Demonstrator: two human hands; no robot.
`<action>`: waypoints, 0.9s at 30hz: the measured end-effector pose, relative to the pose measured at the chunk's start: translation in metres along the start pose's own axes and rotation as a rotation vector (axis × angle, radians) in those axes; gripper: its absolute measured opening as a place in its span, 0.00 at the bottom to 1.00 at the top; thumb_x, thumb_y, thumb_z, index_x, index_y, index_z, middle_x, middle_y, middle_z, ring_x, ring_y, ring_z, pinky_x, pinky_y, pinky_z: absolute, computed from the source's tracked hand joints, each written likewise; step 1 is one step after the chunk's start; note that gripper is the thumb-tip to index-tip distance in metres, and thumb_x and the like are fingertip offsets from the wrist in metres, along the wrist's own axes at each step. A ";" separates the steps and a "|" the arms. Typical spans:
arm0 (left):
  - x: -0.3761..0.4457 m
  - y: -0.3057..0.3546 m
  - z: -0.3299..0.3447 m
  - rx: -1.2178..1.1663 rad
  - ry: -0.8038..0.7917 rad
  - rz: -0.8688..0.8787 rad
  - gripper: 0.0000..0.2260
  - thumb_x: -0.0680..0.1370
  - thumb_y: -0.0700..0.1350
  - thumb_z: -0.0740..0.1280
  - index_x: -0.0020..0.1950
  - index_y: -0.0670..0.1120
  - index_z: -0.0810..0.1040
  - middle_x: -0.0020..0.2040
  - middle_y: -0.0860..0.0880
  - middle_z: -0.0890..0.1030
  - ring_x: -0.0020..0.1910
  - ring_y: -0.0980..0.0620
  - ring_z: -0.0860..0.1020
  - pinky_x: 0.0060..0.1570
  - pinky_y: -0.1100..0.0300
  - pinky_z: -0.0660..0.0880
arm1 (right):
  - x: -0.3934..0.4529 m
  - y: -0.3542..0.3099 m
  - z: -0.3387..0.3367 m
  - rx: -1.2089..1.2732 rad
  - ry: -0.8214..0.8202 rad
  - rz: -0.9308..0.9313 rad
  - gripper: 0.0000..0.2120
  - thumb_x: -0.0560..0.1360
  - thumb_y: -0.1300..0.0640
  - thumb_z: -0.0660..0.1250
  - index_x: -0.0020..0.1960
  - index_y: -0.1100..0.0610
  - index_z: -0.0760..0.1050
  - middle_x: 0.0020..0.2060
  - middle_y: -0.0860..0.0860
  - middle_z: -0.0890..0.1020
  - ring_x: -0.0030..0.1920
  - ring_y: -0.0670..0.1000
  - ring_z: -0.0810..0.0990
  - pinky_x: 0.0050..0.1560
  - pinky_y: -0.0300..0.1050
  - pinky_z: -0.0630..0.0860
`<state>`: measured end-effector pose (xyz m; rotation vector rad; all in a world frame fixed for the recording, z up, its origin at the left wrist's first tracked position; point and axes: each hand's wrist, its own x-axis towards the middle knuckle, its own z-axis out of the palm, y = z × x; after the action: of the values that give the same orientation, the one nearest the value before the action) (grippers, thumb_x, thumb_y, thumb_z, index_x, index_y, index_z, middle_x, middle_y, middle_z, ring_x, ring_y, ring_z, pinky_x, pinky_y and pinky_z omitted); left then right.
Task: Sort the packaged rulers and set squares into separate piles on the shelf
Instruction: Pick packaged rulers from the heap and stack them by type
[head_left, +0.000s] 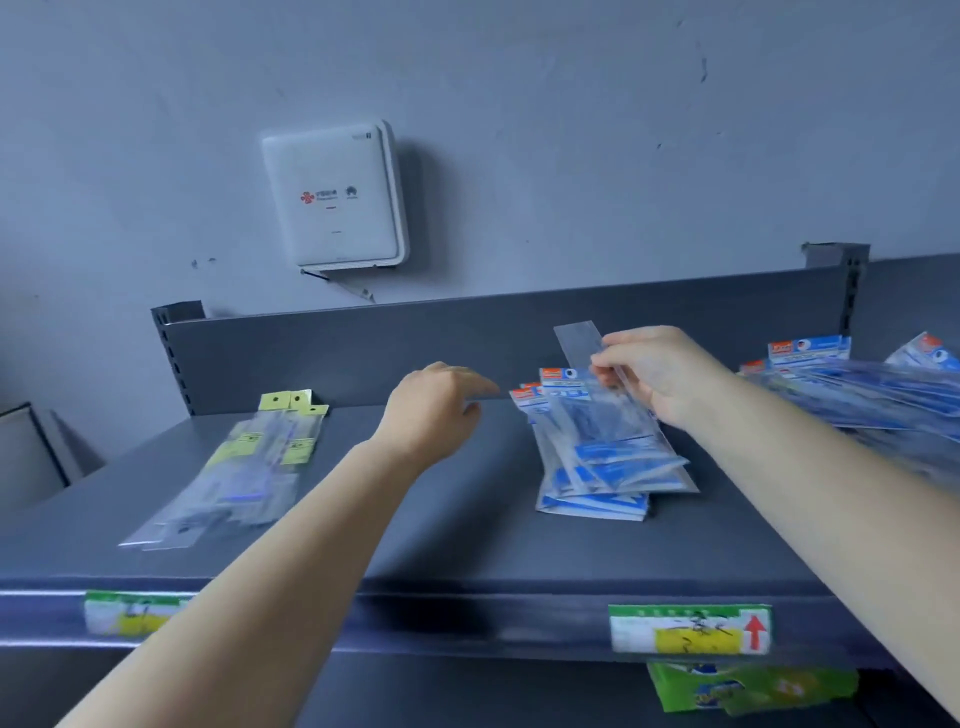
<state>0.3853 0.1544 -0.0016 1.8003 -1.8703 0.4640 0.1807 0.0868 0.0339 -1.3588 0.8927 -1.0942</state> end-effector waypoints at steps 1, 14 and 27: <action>-0.002 -0.010 -0.006 0.000 0.016 -0.027 0.13 0.77 0.40 0.61 0.57 0.50 0.81 0.56 0.52 0.81 0.58 0.47 0.75 0.54 0.58 0.71 | 0.004 0.000 0.017 0.002 -0.017 0.000 0.11 0.72 0.75 0.62 0.34 0.64 0.70 0.25 0.58 0.72 0.20 0.48 0.72 0.22 0.32 0.71; -0.076 -0.192 -0.090 0.021 0.042 -0.506 0.13 0.78 0.44 0.61 0.60 0.51 0.78 0.56 0.54 0.81 0.56 0.51 0.77 0.47 0.59 0.71 | 0.027 0.000 0.227 0.386 -0.100 0.089 0.11 0.75 0.73 0.61 0.39 0.60 0.70 0.36 0.55 0.75 0.35 0.51 0.78 0.39 0.44 0.79; -0.091 -0.228 -0.093 0.046 -0.002 -0.530 0.14 0.78 0.43 0.60 0.63 0.51 0.76 0.61 0.52 0.78 0.59 0.49 0.75 0.54 0.55 0.74 | 0.018 0.028 0.272 -0.924 -0.446 -0.432 0.20 0.72 0.71 0.57 0.47 0.52 0.83 0.48 0.49 0.83 0.51 0.48 0.79 0.48 0.38 0.74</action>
<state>0.6225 0.2667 0.0008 2.2194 -1.3101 0.3075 0.4482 0.1460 0.0221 -2.5335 0.8042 -0.6132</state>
